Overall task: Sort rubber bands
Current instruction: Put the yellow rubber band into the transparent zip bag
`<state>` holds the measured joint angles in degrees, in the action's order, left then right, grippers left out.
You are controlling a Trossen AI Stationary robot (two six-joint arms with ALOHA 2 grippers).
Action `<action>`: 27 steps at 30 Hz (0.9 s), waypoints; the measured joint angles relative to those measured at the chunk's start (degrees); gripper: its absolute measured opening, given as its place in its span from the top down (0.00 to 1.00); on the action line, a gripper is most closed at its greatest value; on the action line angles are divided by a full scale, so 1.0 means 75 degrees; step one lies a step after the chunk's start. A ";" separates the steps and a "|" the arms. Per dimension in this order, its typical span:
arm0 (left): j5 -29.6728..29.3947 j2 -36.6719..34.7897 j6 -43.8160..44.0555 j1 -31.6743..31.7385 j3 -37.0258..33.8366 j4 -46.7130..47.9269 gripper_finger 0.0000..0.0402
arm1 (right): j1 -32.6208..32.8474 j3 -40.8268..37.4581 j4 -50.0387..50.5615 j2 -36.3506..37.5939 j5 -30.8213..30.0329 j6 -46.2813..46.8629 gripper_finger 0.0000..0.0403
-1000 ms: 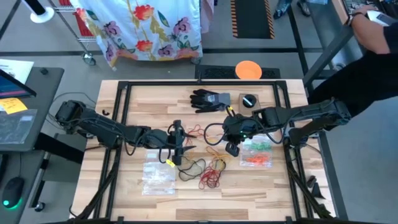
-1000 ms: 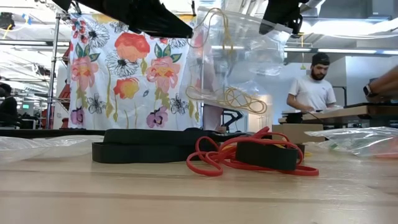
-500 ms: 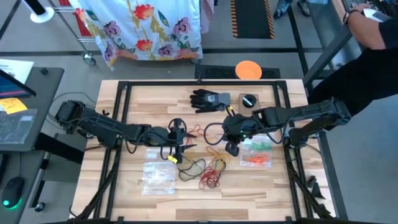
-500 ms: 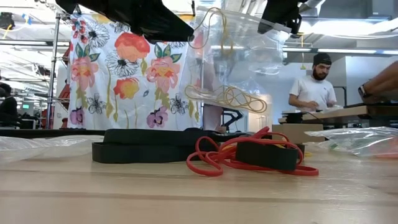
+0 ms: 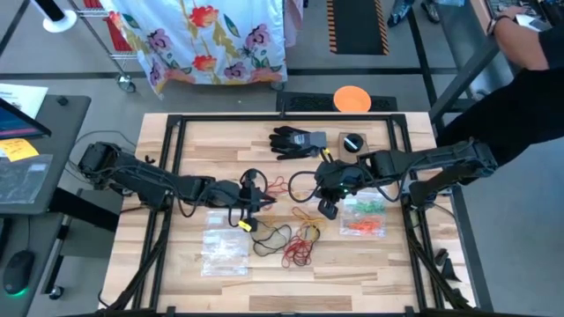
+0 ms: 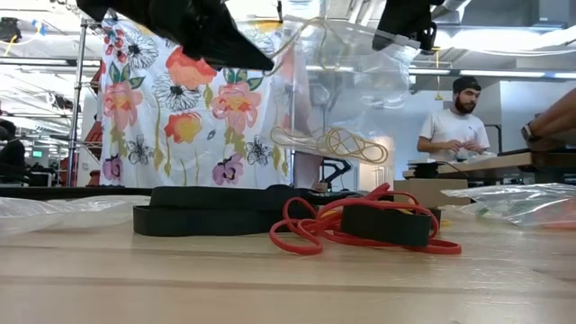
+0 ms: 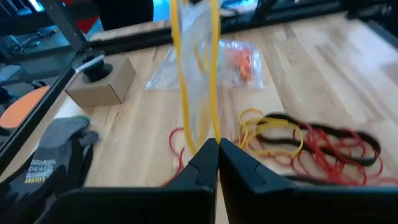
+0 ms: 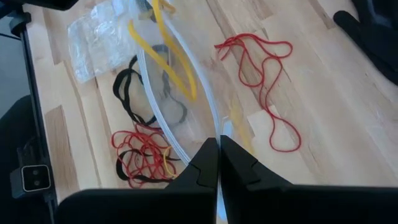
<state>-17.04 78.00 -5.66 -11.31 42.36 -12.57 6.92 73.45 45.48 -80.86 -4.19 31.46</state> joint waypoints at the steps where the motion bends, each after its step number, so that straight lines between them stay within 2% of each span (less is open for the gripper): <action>1: -0.0005 0.0001 -0.0011 0.0000 -0.0001 0.0056 0.99 | 0.0000 0.0000 0.0017 0.0000 0.0000 0.0002 0.99; 9: -0.0067 0.0003 -0.0394 0.0000 0.0000 -0.0911 1.00 | 0.0073 0.0000 0.0117 -0.0052 0.0137 0.0152 0.99; 17: -0.0707 0.0003 -0.0674 -0.0027 -0.0001 -0.1157 1.00 | 0.0268 -0.0012 0.0437 -0.0644 0.0252 0.0369 0.99; 27: -0.0560 0.0003 -0.1086 -0.0261 0.0002 -0.1740 1.00 | -0.0096 0.0000 -0.0022 -0.1123 0.0227 0.0399 0.99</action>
<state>-21.23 78.02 -13.80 -13.27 42.37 -25.62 6.19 73.45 45.31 -89.28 -2.48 34.46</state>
